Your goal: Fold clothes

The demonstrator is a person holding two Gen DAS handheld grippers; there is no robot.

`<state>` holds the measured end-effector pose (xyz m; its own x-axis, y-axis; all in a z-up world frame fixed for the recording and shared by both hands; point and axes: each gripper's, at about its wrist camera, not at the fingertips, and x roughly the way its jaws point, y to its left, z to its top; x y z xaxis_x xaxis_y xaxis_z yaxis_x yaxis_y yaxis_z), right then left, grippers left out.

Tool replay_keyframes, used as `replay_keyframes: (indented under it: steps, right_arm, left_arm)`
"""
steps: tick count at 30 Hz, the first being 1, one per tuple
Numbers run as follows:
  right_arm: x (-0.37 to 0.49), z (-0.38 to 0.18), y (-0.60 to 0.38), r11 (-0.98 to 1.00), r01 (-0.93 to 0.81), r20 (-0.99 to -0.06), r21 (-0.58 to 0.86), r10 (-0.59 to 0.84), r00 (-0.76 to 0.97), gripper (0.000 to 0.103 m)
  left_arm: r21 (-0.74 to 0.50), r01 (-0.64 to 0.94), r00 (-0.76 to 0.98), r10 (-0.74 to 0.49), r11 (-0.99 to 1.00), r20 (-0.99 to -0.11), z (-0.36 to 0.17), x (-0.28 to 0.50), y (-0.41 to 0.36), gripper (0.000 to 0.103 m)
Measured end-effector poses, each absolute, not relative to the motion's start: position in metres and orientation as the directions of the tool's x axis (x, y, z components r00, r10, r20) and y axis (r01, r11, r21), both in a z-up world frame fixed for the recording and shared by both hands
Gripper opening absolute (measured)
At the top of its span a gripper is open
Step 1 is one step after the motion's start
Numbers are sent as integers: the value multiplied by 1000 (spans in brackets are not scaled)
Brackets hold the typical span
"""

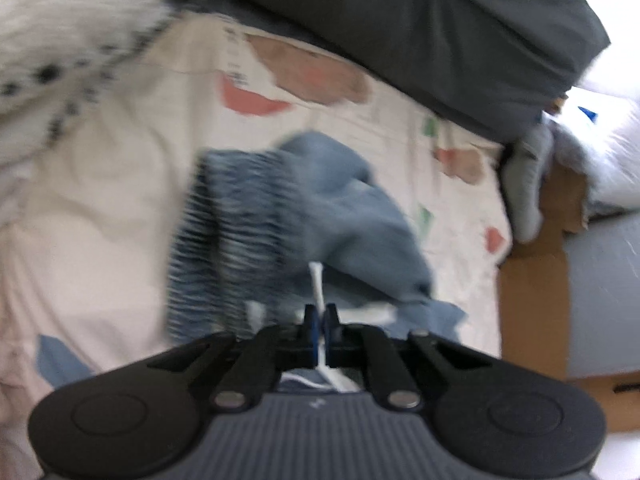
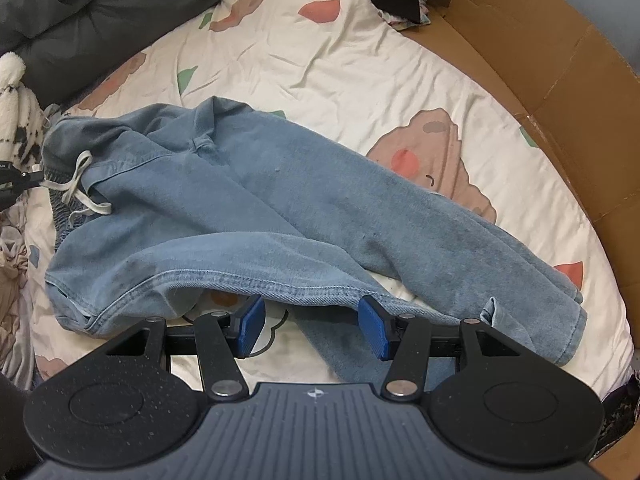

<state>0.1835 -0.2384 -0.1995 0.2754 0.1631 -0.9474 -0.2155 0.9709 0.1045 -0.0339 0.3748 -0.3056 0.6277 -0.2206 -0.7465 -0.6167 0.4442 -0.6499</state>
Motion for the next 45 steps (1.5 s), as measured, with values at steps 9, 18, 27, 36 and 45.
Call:
replay_keyframes:
  steps: [9,18,27,36,45]
  right_arm:
    - [176,-198,-262,982,-153,-943,110,152,297,59]
    - [169,-201,-290,987,-77,-927,139,157,341,59]
    - [137,-233,-349,967,168,-913,194,115,392,60]
    - [90,-278,-374,912,337,-919,233,93,383,60]
    - [88,-336,-348,934,315,-959,165,78,272,65]
  left_arm:
    - [-743,-471,623,-416,476,-662,-292,23,319,5]
    - [-651,-464,542,-389,601,-745,-293,22,307,55]
    - [-487,-550,397,-301,678,-867,-317,-23,322,60]
    - [-417,-566,270,-318,711,-909,-337,-59,319,64]
    - [-405,-573,206,-353,713,-913,-356,-74,302,67]
